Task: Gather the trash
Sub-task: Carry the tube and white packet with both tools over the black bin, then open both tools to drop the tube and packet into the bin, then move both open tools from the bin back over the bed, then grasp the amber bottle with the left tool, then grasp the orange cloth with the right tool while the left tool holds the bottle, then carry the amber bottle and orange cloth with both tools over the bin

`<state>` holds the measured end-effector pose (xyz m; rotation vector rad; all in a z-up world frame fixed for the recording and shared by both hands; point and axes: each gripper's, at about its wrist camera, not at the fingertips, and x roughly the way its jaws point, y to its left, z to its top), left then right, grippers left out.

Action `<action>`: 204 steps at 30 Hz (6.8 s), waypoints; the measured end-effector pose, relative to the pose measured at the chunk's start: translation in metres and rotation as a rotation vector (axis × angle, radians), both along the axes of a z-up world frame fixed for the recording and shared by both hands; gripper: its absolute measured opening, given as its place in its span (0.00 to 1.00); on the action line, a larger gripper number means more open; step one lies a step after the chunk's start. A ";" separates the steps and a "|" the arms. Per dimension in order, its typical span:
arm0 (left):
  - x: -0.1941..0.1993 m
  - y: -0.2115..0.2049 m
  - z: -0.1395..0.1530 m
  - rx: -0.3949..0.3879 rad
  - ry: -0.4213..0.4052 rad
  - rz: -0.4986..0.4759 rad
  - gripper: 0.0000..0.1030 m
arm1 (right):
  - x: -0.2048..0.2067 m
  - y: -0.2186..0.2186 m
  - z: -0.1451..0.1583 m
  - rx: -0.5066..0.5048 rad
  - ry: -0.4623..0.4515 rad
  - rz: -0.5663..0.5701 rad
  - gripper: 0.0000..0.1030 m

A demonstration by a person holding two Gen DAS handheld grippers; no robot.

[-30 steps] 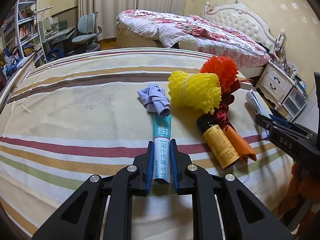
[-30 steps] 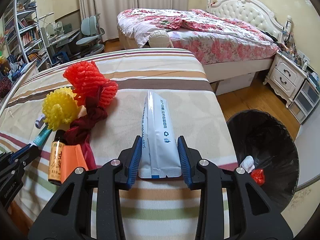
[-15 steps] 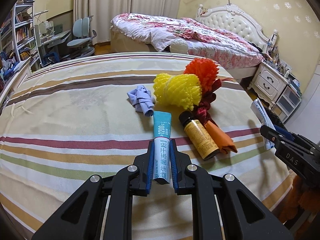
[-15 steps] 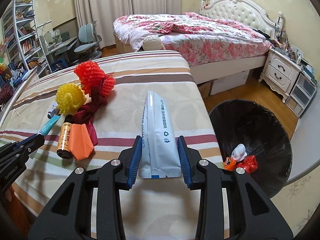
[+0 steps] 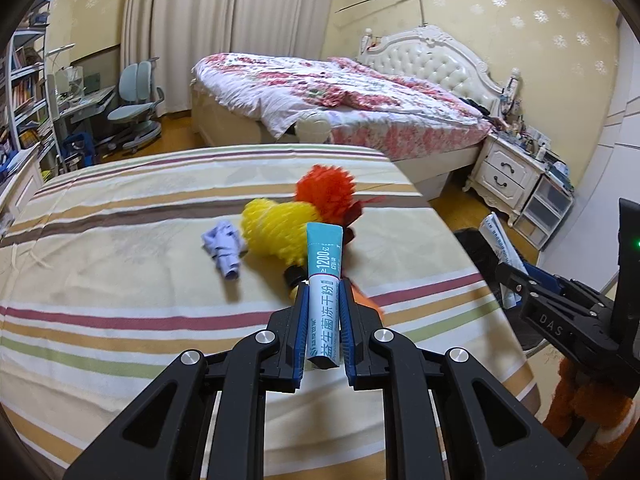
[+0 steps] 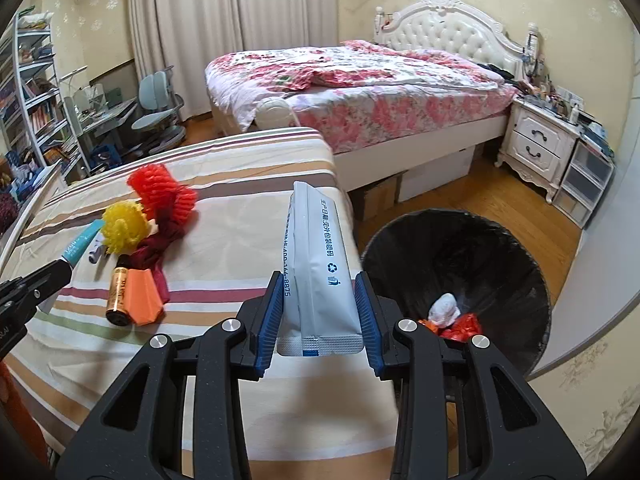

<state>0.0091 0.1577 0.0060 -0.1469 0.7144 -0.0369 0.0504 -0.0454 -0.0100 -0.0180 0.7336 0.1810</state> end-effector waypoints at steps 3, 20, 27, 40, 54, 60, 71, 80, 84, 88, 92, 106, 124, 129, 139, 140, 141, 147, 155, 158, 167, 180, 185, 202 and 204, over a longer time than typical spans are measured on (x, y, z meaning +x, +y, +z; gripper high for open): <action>0.007 -0.014 0.006 -0.006 -0.016 -0.036 0.15 | 0.003 -0.014 0.001 0.000 -0.006 -0.034 0.34; 0.063 -0.144 0.003 0.047 -0.057 -0.259 0.15 | 0.025 -0.106 -0.009 0.004 -0.015 -0.238 0.34; 0.091 -0.179 -0.015 0.082 -0.012 -0.291 0.15 | 0.029 -0.129 -0.020 0.021 0.000 -0.266 0.34; 0.117 -0.214 -0.029 0.138 0.007 -0.340 0.15 | 0.049 -0.152 -0.039 0.042 0.037 -0.299 0.34; 0.120 -0.225 -0.035 0.170 0.006 -0.345 0.50 | 0.058 -0.164 -0.051 0.044 0.051 -0.341 0.43; 0.118 -0.217 -0.030 0.171 0.001 -0.312 0.65 | 0.054 -0.165 -0.049 0.040 0.051 -0.355 0.48; 0.099 -0.180 -0.019 0.171 0.003 -0.222 0.70 | 0.039 -0.149 -0.039 0.035 0.027 -0.338 0.61; 0.074 -0.133 -0.010 0.158 0.006 -0.125 0.70 | 0.025 -0.112 -0.031 0.033 0.021 -0.264 0.61; 0.063 -0.108 -0.008 0.152 0.011 -0.073 0.71 | 0.022 -0.091 -0.030 0.026 0.027 -0.217 0.61; 0.053 -0.086 -0.011 0.149 0.019 -0.026 0.71 | 0.019 -0.069 -0.028 0.024 0.030 -0.170 0.61; 0.046 -0.066 -0.014 0.153 0.030 0.024 0.71 | 0.016 -0.047 -0.028 0.019 0.030 -0.122 0.61; 0.028 -0.008 -0.039 0.116 0.115 0.143 0.71 | 0.008 0.014 -0.028 -0.007 0.038 0.000 0.62; 0.029 0.006 -0.049 0.065 0.164 0.078 0.37 | 0.006 0.026 -0.032 -0.025 0.050 0.015 0.62; 0.026 0.005 -0.050 0.064 0.155 0.051 0.24 | 0.005 0.028 -0.031 -0.021 0.047 0.021 0.62; 0.007 0.023 -0.050 0.057 0.149 0.067 0.24 | -0.004 0.052 -0.022 -0.024 0.031 0.095 0.62; 0.005 0.027 -0.049 0.057 0.148 0.075 0.24 | -0.005 0.057 -0.021 -0.026 0.028 0.106 0.62; 0.002 0.031 -0.049 0.058 0.147 0.083 0.24 | -0.006 0.060 -0.020 -0.027 0.026 0.114 0.62; -0.008 0.055 -0.046 0.057 0.137 0.140 0.24 | -0.010 0.089 -0.016 -0.034 0.022 0.185 0.62; -0.015 0.081 -0.045 0.070 0.122 0.214 0.24 | -0.018 0.125 -0.019 -0.072 0.030 0.272 0.55; -0.016 0.086 -0.048 0.060 0.128 0.225 0.24 | -0.020 0.133 -0.022 -0.085 0.044 0.294 0.45; -0.016 0.088 -0.048 0.050 0.125 0.221 0.24 | -0.021 0.143 -0.029 -0.109 0.072 0.313 0.18; -0.017 0.081 -0.043 0.028 0.112 0.195 0.24 | -0.022 0.115 -0.015 -0.073 0.044 0.254 0.17; -0.016 0.064 -0.037 0.030 0.093 0.158 0.24 | -0.017 0.091 -0.012 -0.063 0.041 0.205 0.17; 0.014 -0.029 -0.017 0.042 0.027 -0.044 0.24 | -0.002 -0.002 -0.008 -0.034 0.017 -0.011 0.17; 0.018 -0.044 -0.016 0.046 0.021 -0.072 0.24 | 0.000 -0.016 -0.008 -0.030 0.014 -0.040 0.17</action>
